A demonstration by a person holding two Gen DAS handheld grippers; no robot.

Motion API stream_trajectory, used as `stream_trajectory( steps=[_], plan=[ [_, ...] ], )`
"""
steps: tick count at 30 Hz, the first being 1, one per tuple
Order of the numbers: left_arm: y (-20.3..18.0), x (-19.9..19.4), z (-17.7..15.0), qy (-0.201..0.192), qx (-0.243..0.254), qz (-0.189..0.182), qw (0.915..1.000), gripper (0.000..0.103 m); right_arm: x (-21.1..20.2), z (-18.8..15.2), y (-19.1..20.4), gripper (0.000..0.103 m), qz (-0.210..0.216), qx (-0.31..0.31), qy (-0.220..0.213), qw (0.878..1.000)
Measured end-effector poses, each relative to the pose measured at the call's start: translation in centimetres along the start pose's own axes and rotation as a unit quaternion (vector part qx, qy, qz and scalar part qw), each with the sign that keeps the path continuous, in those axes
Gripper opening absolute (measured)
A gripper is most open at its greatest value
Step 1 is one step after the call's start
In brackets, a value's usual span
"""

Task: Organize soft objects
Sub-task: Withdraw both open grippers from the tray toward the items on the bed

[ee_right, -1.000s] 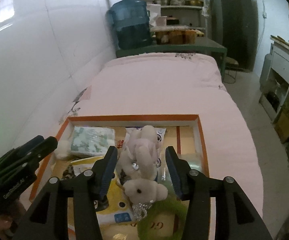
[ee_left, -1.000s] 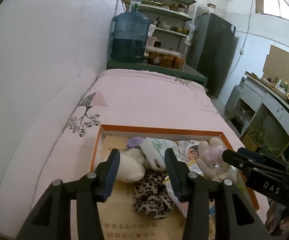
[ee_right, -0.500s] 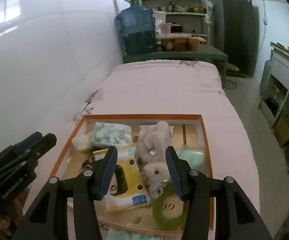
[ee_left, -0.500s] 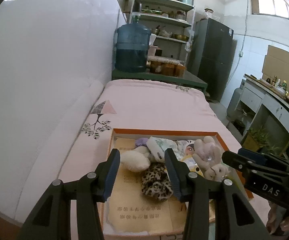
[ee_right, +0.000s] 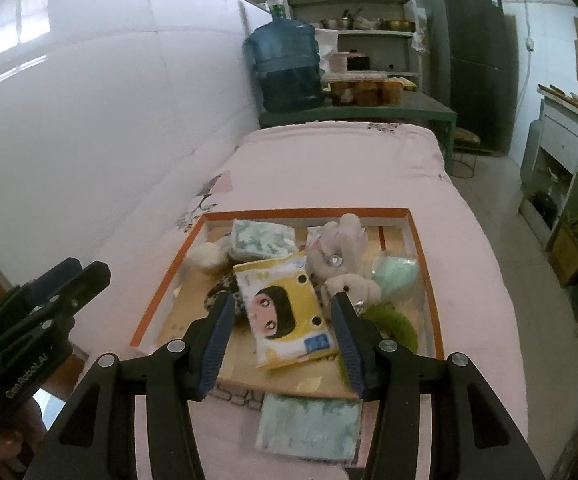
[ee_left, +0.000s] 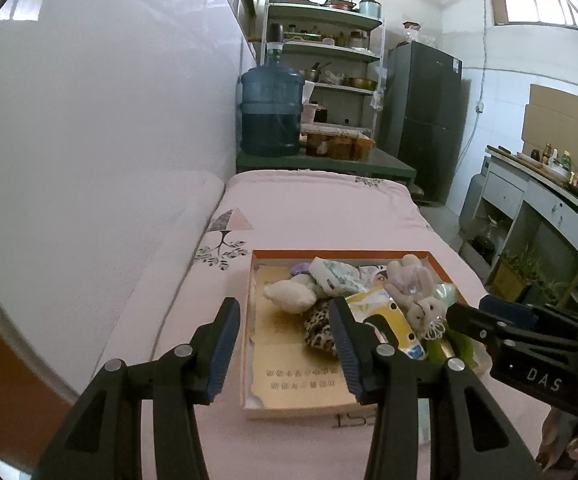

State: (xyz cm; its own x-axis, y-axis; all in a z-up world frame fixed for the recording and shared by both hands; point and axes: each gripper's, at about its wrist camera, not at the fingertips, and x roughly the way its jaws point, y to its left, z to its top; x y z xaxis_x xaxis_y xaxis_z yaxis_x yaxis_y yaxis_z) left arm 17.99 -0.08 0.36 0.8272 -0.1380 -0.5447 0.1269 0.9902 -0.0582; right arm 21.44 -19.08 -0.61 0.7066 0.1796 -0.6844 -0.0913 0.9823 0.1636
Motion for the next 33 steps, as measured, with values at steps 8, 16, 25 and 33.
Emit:
stream_trajectory(
  steps=[8,16,25,33],
  plan=[
    [0.1,-2.9,-0.9,-0.010,0.007,-0.003,0.9999,0.046,-2.7,-1.4,1.4,0.052,-0.005,-0.010,-0.010,1.000],
    [-0.6,-4.7,-2.5,-0.004,0.016,-0.011,0.9998,0.046,-5.1,-3.2,1.7,0.052,-0.010,-0.014,-0.018,1.000],
    [-1.6,-6.3,-3.9,0.000,0.020,-0.028,0.9994,0.046,-7.4,-5.3,1.3,0.052,-0.016,-0.014,-0.021,1.000],
    [-3.0,-7.4,-5.4,0.002,0.031,-0.049,0.9983,0.046,-9.3,-7.8,0.4,0.052,-0.023,-0.001,-0.015,1.000]
  ],
)
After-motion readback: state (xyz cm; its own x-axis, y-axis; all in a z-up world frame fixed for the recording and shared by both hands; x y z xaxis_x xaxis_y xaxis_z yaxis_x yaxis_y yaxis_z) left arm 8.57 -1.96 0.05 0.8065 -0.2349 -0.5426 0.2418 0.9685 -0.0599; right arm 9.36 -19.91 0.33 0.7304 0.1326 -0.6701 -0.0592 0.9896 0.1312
